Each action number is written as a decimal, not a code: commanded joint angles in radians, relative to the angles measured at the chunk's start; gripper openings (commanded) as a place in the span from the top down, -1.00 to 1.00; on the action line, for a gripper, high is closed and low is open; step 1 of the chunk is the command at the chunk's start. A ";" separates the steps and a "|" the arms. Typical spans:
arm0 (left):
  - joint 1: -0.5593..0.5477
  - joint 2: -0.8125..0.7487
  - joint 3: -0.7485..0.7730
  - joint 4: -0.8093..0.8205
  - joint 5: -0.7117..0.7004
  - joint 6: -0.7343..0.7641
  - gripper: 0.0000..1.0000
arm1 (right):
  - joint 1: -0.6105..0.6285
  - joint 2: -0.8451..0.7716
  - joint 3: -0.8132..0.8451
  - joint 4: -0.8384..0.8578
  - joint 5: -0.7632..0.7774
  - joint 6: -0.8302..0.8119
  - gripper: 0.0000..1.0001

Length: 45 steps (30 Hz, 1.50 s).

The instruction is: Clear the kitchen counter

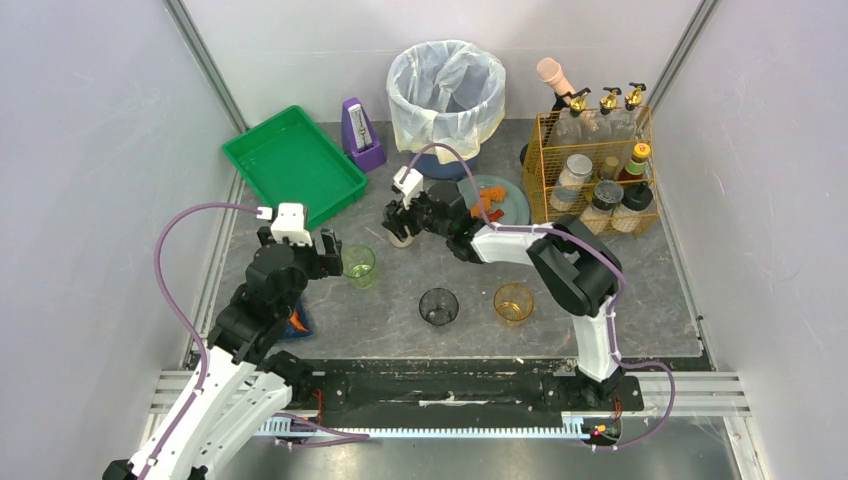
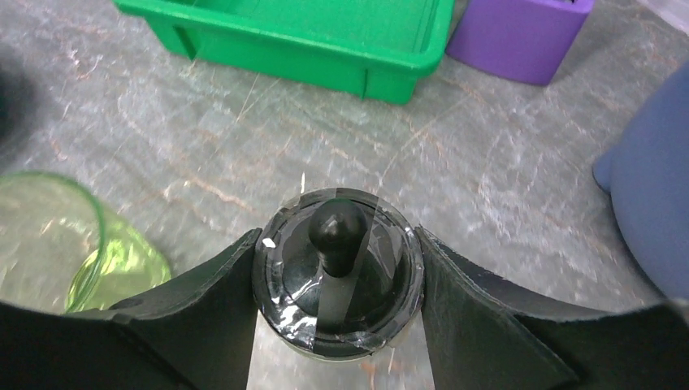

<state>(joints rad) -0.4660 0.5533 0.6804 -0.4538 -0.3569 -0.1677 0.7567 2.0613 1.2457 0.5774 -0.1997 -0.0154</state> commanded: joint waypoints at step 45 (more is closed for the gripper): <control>0.034 -0.015 0.004 0.049 0.004 -0.003 -0.84 | -0.496 -1.048 -0.607 -0.152 0.656 0.166 1.00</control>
<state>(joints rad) -0.4377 0.5404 0.6804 -0.4538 -0.3573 -0.1677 0.2802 1.0431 0.6498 0.3344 0.4011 0.1314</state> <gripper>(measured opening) 0.921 0.648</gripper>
